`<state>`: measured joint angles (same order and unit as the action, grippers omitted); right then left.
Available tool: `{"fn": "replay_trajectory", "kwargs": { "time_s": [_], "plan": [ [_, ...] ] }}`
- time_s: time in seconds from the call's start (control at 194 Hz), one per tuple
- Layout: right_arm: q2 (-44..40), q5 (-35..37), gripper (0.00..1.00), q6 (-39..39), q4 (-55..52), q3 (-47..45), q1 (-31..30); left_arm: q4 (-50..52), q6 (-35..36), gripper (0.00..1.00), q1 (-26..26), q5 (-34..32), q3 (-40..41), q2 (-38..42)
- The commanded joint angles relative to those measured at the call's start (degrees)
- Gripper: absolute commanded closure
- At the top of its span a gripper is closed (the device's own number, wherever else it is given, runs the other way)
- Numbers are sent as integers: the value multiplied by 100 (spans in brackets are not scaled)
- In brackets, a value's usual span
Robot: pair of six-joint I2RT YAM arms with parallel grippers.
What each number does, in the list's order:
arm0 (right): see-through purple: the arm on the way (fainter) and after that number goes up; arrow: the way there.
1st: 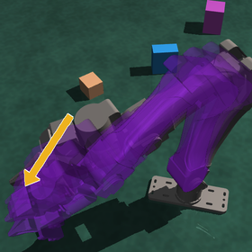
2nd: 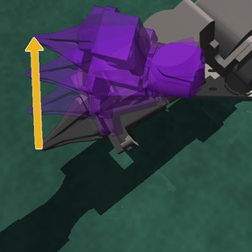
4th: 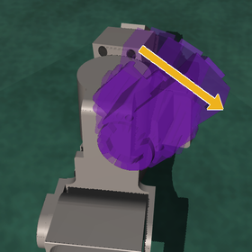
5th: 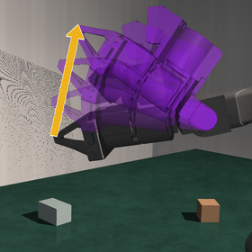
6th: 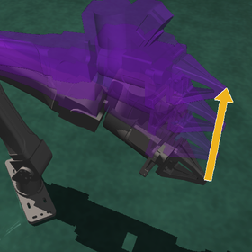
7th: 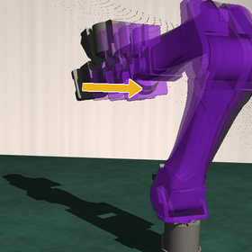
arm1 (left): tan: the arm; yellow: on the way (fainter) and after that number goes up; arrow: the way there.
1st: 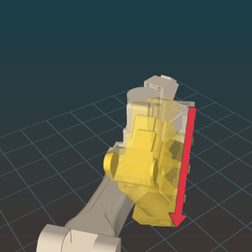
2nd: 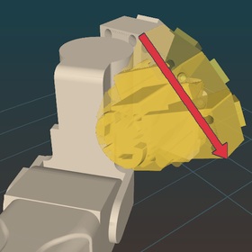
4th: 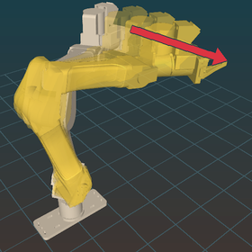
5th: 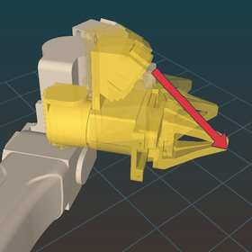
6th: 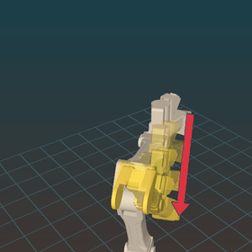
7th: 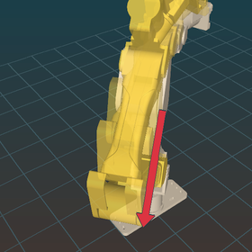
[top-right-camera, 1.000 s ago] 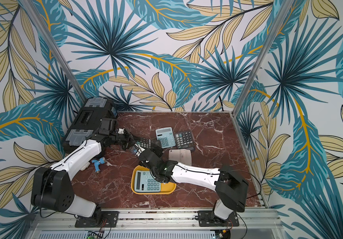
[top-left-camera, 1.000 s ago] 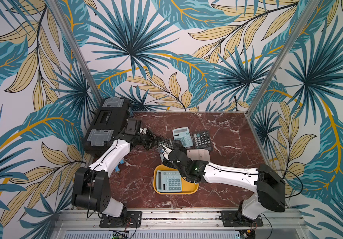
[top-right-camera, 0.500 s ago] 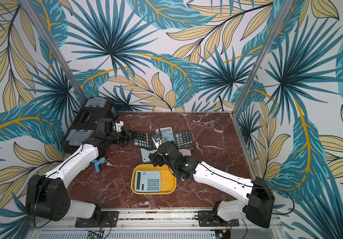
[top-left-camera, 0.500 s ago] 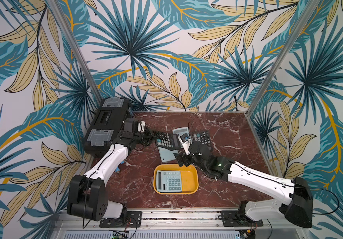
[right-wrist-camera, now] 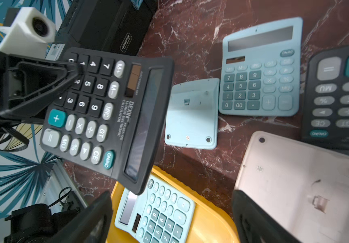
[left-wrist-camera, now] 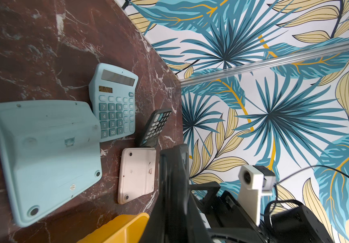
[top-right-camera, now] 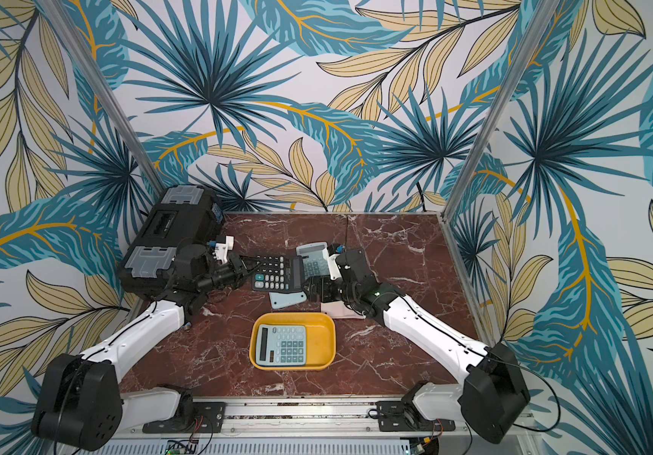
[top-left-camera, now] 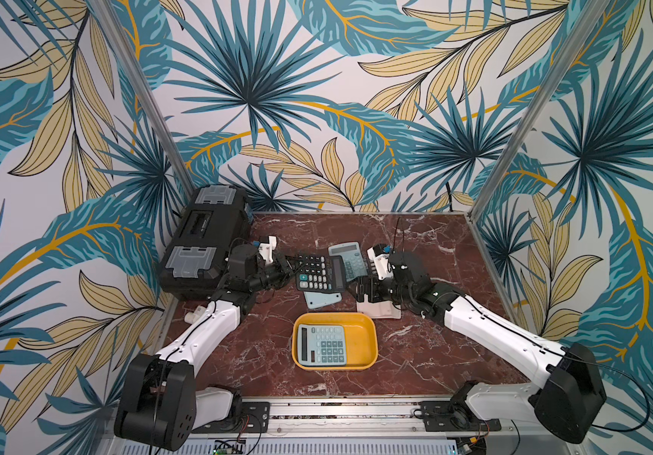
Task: Put the calculator in the storage box
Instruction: Pick up the calculator at the center of the board.
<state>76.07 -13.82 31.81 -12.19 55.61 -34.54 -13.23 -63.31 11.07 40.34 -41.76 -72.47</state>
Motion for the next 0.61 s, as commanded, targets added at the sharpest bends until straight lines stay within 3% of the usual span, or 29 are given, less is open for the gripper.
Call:
{"fn": "replay_trajectory", "kwargs": {
  "time_s": [0.0, 0.109, 0.61],
  "plan": [
    [154, -901, 12, 615, 591, -168, 130, -731, -115, 97, 35, 227, 256, 218],
    [248, -1333, 19, 915, 1025, -248, 272, -989, -218, 97, 73, 274, 450, 334],
    [531, -2089, 56, 1525, 1917, -314, 520, -1459, -399, 96, 237, 247, 878, 602]
  ]
}}
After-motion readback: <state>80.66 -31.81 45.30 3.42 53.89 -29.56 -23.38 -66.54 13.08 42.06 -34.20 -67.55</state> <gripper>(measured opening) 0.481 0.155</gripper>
